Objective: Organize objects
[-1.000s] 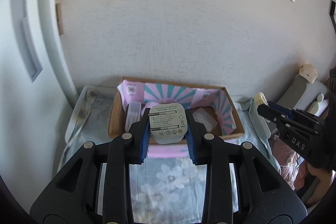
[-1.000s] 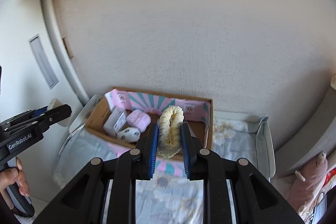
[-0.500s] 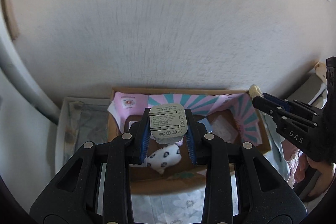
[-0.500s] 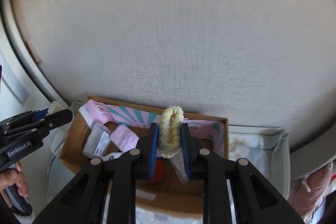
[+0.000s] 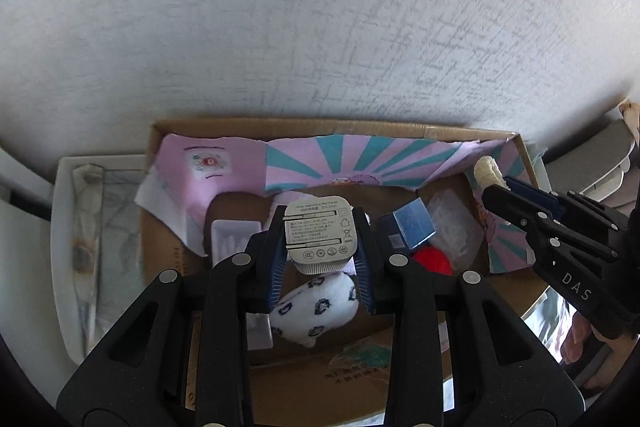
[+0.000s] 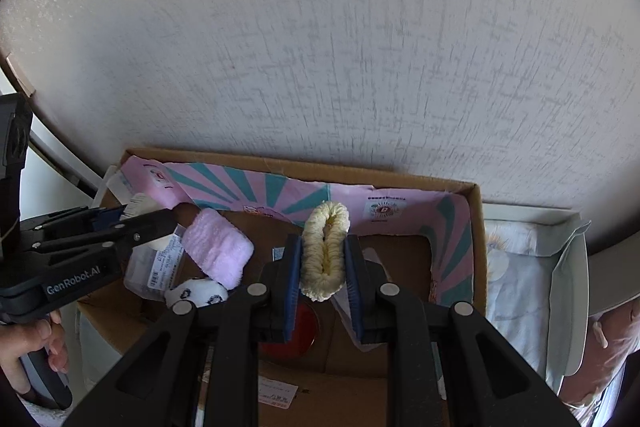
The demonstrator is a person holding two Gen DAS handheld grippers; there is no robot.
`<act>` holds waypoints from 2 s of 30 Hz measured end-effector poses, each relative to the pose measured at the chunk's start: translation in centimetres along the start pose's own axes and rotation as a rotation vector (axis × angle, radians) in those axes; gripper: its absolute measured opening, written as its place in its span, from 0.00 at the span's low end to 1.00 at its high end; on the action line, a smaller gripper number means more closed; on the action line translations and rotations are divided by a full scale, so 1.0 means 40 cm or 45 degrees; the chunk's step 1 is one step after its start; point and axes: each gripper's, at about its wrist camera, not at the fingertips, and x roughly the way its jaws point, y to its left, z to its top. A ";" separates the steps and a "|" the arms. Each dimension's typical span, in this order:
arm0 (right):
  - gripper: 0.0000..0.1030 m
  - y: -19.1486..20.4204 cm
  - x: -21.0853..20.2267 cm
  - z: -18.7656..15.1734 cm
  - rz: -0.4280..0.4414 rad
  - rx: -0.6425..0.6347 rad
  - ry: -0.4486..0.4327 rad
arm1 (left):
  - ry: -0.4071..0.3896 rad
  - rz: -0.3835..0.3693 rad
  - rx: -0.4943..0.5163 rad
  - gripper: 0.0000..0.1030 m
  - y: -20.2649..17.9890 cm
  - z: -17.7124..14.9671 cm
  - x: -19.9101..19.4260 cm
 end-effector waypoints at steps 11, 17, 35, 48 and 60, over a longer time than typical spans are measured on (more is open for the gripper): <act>0.48 -0.020 0.018 0.024 0.018 0.082 0.047 | 0.039 0.049 0.088 0.82 -0.030 0.019 0.011; 0.96 -0.040 0.023 0.033 0.005 0.144 0.059 | 0.008 0.031 0.091 1.00 -0.020 0.024 -0.001; 0.98 -0.052 -0.102 0.027 0.012 0.079 -0.032 | -0.088 0.048 0.025 1.00 -0.034 -0.028 -0.128; 0.98 -0.002 -0.344 -0.094 0.001 0.017 -0.187 | -0.315 0.161 -0.067 1.00 -0.112 -0.176 -0.413; 0.98 0.008 -0.427 -0.282 -0.083 0.032 -0.258 | -0.390 0.239 -0.096 1.00 -0.148 -0.385 -0.493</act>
